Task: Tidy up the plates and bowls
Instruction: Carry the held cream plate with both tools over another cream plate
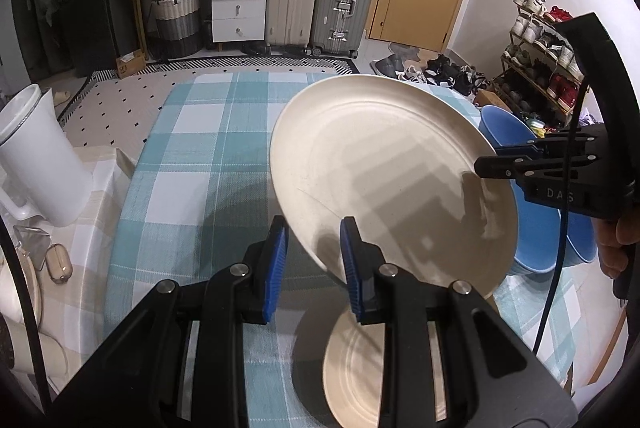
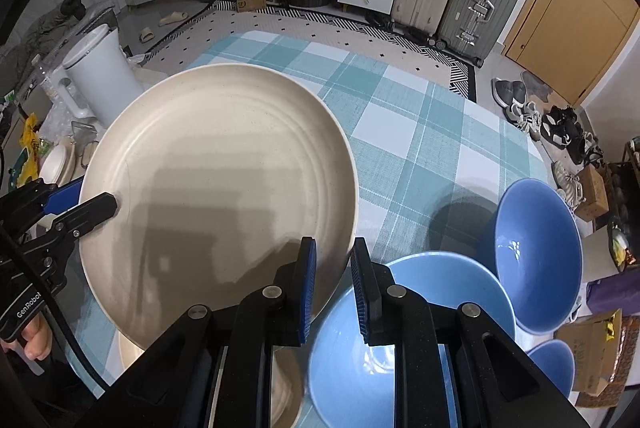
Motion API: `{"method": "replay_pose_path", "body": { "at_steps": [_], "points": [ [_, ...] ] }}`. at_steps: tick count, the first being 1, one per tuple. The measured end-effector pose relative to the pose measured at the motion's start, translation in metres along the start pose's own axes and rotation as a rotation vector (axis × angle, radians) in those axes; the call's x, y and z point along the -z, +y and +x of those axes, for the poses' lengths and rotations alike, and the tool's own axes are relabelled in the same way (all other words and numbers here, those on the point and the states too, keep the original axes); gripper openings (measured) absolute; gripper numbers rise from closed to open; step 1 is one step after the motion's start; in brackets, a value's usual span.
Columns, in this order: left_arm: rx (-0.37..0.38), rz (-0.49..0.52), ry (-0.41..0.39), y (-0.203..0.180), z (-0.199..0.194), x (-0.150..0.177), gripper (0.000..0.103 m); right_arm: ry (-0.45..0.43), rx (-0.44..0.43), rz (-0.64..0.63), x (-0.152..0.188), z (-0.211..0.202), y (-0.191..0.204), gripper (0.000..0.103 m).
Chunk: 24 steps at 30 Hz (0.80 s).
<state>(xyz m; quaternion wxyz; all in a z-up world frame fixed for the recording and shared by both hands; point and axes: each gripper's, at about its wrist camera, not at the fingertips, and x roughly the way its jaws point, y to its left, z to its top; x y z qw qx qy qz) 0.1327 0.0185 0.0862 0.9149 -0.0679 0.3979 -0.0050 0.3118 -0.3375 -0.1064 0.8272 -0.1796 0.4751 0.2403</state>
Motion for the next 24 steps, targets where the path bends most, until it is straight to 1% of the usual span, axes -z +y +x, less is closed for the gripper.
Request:
{"method": "replay_pose_path", "body": {
  "at_steps": [10,16,24],
  "points": [
    [0.015,0.017,-0.024,-0.017,-0.037,0.02,0.024,-0.026,-0.003,0.015,0.026,-0.021,0.003,0.018],
    [0.029,0.014,-0.037,-0.02,-0.052,0.033,0.024,-0.038,0.008,0.014,0.043,-0.035,0.011,0.018],
    [0.033,0.019,-0.047,-0.021,-0.073,0.054,0.024,-0.05,0.001,0.017,0.065,-0.044,0.022,0.018]
  ]
}}
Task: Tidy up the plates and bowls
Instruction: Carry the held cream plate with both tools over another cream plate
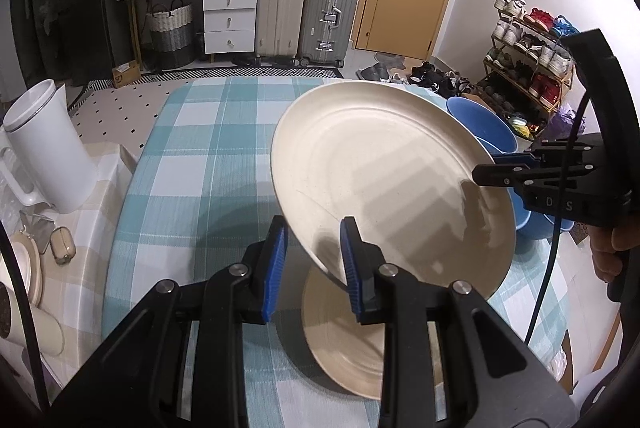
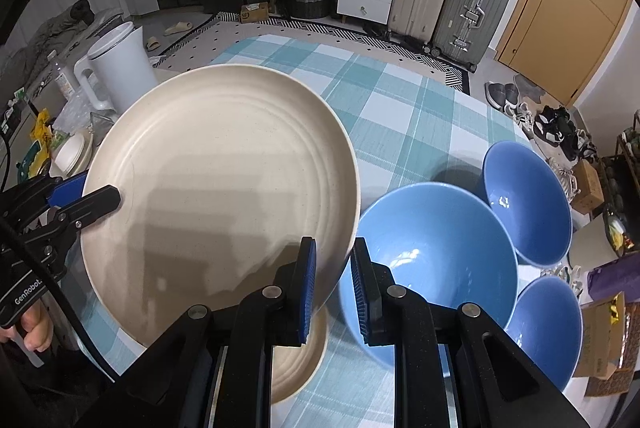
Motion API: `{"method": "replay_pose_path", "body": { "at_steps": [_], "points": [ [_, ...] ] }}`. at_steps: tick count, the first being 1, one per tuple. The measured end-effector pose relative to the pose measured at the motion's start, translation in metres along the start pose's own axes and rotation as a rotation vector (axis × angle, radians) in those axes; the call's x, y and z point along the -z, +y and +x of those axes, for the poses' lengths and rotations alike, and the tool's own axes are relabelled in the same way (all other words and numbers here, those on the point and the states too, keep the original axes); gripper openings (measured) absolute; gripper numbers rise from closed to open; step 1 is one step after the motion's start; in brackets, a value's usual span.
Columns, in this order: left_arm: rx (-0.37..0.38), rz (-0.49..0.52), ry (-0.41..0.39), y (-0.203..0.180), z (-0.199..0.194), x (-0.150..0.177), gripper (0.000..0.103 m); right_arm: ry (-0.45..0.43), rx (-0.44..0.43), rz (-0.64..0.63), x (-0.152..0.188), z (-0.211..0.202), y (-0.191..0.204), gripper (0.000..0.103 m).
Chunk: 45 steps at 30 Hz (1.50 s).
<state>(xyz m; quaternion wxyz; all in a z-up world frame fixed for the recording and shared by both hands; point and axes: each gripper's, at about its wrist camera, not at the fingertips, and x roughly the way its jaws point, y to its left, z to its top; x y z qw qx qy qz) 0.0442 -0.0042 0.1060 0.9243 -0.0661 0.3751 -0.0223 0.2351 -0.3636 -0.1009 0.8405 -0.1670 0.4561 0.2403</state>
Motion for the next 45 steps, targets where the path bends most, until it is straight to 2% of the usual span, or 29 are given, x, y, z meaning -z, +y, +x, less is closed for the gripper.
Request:
{"method": "replay_pose_path", "body": {
  "at_steps": [8,18,45],
  "points": [
    [-0.012,0.008,-0.007,-0.006,-0.013,0.015,0.024,-0.022,-0.014,0.011,0.02,-0.006,0.005,0.018],
    [0.016,0.002,-0.007,-0.01,-0.019,0.038,0.024,-0.017,-0.008,0.015,0.045,-0.011,0.011,0.018],
    [-0.017,0.038,0.047,-0.011,0.01,0.081,0.024,0.031,-0.041,0.051,0.097,0.017,0.022,0.018]
  ]
}}
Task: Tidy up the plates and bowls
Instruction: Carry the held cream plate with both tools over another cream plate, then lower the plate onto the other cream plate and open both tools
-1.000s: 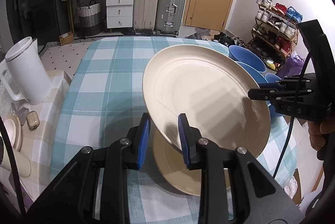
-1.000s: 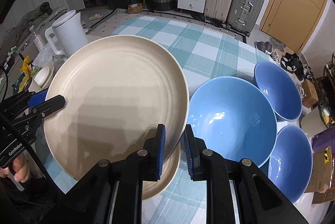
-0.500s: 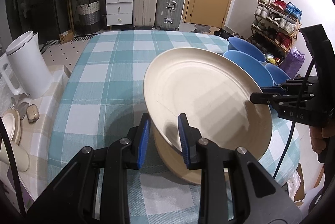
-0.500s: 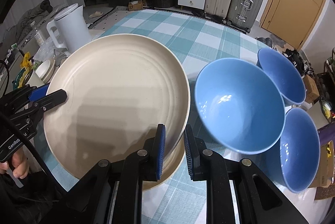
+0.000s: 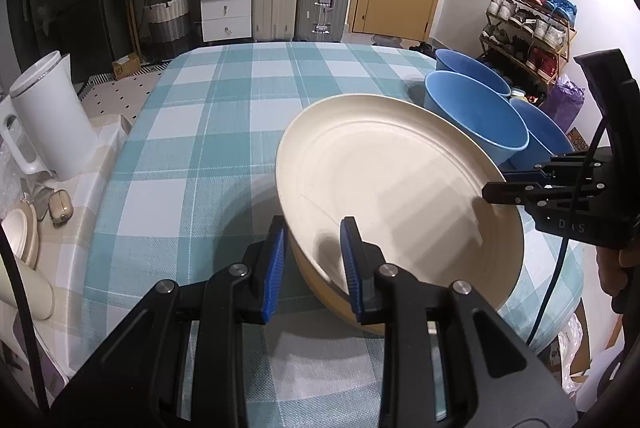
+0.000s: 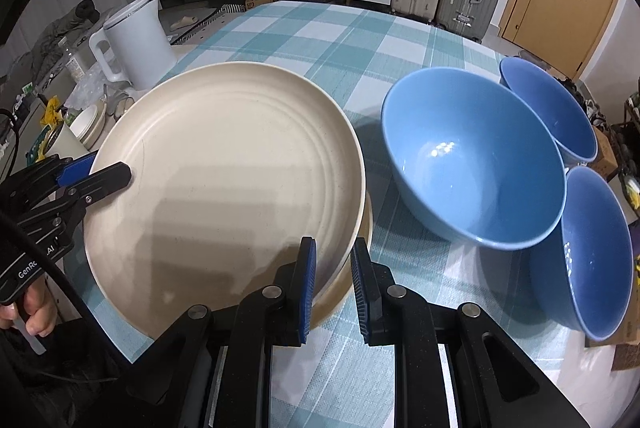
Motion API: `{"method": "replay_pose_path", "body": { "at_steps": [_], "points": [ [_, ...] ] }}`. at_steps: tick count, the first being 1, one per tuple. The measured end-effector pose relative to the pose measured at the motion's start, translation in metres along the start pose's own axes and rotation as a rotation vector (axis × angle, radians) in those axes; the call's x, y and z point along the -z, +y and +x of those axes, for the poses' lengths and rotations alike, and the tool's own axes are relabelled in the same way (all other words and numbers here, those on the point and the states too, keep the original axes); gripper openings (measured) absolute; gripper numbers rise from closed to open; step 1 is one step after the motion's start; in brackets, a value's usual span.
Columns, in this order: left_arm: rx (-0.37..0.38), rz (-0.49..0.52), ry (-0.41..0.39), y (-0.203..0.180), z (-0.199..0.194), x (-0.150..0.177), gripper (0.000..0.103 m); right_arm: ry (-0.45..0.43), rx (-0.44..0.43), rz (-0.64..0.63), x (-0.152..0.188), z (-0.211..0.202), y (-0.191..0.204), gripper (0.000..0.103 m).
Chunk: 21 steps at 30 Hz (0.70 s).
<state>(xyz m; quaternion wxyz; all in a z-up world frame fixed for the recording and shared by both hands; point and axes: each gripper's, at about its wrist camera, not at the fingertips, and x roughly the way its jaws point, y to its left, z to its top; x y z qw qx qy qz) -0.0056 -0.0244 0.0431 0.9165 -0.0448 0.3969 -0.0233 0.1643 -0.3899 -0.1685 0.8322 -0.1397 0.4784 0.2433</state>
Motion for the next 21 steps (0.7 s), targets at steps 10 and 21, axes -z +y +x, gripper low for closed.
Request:
{"method": "replay_pose_path", "body": {
  "at_steps": [10,21],
  "points": [
    [-0.006,0.002,0.021,0.001,0.02,0.006,0.024,0.022,0.013,0.007,0.011,0.009,0.004,0.018],
    [-0.027,0.031,0.035,-0.002,0.039,0.011,0.024,0.022,0.044,0.017,0.018,0.018,0.004,0.018]
  ]
}}
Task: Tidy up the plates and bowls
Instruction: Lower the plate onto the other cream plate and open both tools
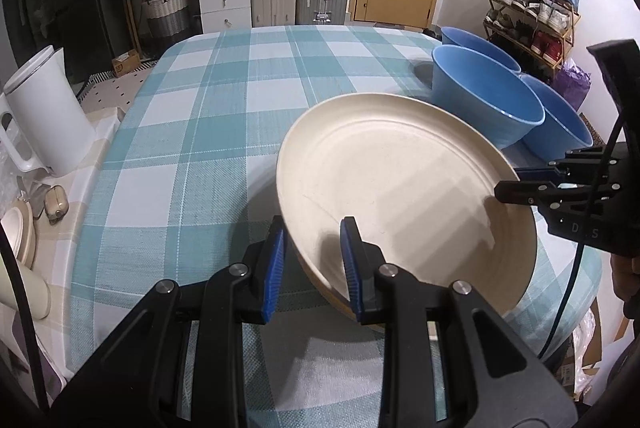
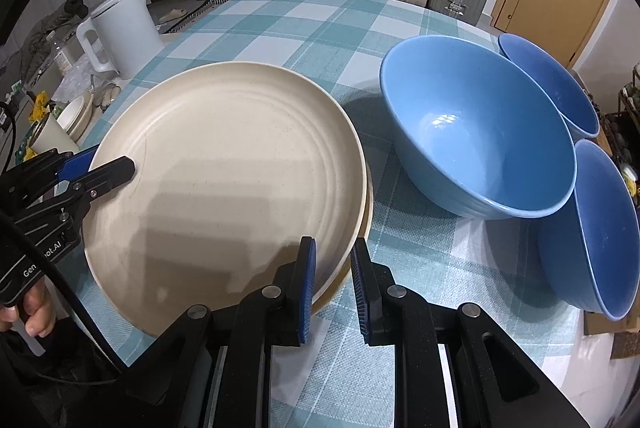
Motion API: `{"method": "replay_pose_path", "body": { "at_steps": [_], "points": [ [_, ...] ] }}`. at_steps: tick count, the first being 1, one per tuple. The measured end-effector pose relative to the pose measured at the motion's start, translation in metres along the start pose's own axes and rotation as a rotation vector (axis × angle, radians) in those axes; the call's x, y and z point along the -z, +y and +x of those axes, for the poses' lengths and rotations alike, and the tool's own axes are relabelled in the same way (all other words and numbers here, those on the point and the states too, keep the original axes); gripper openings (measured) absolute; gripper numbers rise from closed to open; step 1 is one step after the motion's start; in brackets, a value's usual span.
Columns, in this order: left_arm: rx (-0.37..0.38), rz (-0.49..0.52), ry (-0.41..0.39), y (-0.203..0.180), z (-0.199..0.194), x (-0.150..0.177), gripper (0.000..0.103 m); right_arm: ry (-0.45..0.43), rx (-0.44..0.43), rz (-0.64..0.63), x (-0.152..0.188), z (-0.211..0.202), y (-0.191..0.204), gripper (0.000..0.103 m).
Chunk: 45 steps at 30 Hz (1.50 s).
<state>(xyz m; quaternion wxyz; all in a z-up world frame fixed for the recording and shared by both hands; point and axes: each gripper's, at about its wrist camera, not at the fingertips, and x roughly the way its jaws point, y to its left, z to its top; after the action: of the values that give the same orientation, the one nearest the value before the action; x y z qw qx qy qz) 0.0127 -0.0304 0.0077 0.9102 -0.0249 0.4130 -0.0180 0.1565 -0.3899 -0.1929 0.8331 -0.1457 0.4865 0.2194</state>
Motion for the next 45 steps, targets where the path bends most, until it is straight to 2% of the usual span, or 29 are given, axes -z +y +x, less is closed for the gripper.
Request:
{"method": "replay_pose_path", "body": {
  "at_steps": [10,33,45],
  "points": [
    [-0.054,0.054,0.001,-0.012,0.016,0.006,0.024,-0.012,0.051,-0.009,0.005,0.002,0.005,0.018],
    [-0.069,0.068,0.02,-0.007,0.029,0.009,0.024,-0.014,0.074,-0.019,0.011,0.009,0.009,0.019],
    [-0.054,0.05,0.051,-0.004,0.035,0.012,0.024,-0.019,0.045,-0.012,0.011,0.008,0.004,0.021]
  ]
}}
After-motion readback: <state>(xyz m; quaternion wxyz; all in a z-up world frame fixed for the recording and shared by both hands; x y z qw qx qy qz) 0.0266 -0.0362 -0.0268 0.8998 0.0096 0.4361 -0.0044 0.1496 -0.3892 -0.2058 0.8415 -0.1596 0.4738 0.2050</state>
